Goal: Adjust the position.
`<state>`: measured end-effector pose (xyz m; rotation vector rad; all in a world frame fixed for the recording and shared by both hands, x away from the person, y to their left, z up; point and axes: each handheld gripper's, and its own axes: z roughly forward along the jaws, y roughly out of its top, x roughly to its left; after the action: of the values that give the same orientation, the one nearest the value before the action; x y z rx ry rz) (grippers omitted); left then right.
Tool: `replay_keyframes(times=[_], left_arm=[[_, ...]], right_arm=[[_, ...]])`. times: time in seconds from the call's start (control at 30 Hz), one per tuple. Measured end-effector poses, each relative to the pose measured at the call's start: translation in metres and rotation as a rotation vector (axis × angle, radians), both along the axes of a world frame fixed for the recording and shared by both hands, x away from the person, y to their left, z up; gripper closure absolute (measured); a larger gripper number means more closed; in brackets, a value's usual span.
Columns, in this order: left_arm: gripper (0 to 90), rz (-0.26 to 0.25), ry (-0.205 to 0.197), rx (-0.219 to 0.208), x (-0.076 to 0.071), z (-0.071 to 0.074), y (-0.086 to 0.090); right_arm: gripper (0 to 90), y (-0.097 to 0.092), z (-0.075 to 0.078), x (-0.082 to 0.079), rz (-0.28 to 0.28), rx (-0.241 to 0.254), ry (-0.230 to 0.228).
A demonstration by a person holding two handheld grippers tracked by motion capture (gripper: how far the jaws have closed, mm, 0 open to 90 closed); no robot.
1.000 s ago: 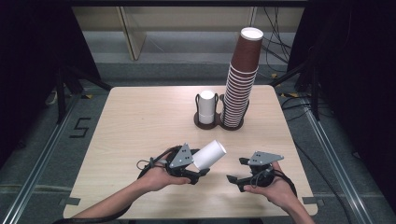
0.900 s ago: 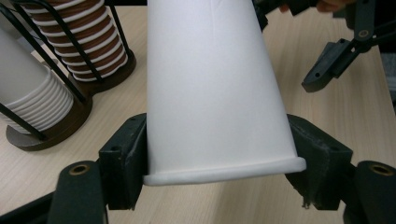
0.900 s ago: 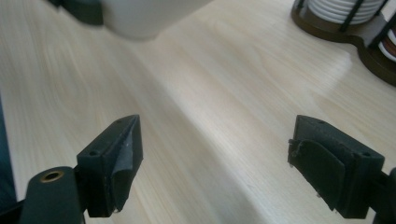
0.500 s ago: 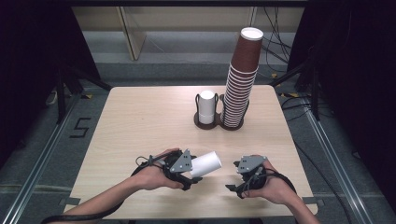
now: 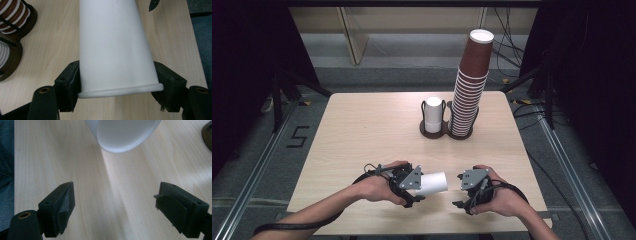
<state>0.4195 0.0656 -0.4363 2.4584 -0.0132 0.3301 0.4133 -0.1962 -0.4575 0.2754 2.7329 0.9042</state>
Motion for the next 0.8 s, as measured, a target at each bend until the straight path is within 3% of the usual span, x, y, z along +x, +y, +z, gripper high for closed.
replay_keyframes(times=[0.03,0.07,0.1,0.17,0.2,0.33,0.37,0.53,0.57,0.6,0.67,0.7,0.8], left_arm=[[29.8,0.000,0.004,0.006,0.000,-0.001,-0.001],[29.9,-0.003,0.008,0.009,-0.001,-0.002,-0.002],[29.8,-0.013,0.004,0.024,0.000,-0.003,-0.002],[29.8,-0.026,0.011,0.046,0.001,-0.003,-0.003],[29.8,-0.024,0.003,0.043,0.001,-0.003,-0.004],[29.8,-0.032,0.011,0.046,0.001,-0.002,-0.006],[29.8,-0.044,0.005,0.062,0.001,-0.002,-0.007],[29.7,-0.055,0.009,0.076,-0.002,-0.003,-0.013],[29.8,-0.068,0.002,0.094,-0.002,-0.003,-0.013],[29.8,-0.064,0.007,0.082,-0.003,-0.004,-0.015],[29.8,-0.073,0.003,0.094,-0.003,-0.003,-0.017],[29.8,-0.073,0.001,0.091,-0.003,-0.003,-0.017],[29.7,-0.079,-0.004,0.096,-0.003,-0.003,-0.020]], right_arm=[[15.8,0.001,0.000,0.000,-0.003,0.003,0.020],[15.8,0.002,0.001,0.001,0.020,-0.005,-0.009],[15.8,0.004,0.000,0.000,0.010,0.001,0.022],[15.8,0.007,0.001,-0.001,0.000,0.002,0.030],[15.8,0.008,0.002,0.001,0.037,-0.001,-0.002],[15.8,0.016,0.005,0.001,0.053,0.001,0.008],[15.8,0.018,0.006,0.002,0.067,-0.006,-0.016],[16.0,0.028,0.009,0.002,0.089,-0.002,0.004],[16.1,0.030,0.010,0.002,0.097,-0.004,0.001],[16.3,0.032,0.010,0.003,0.116,-0.006,-0.024],[17.2,0.035,0.011,0.003,0.125,-0.006,0.003],[18.0,0.037,0.012,0.004,0.146,-0.012,-0.022],[19.6,0.041,0.012,0.004,0.157,-0.016,-0.020]])
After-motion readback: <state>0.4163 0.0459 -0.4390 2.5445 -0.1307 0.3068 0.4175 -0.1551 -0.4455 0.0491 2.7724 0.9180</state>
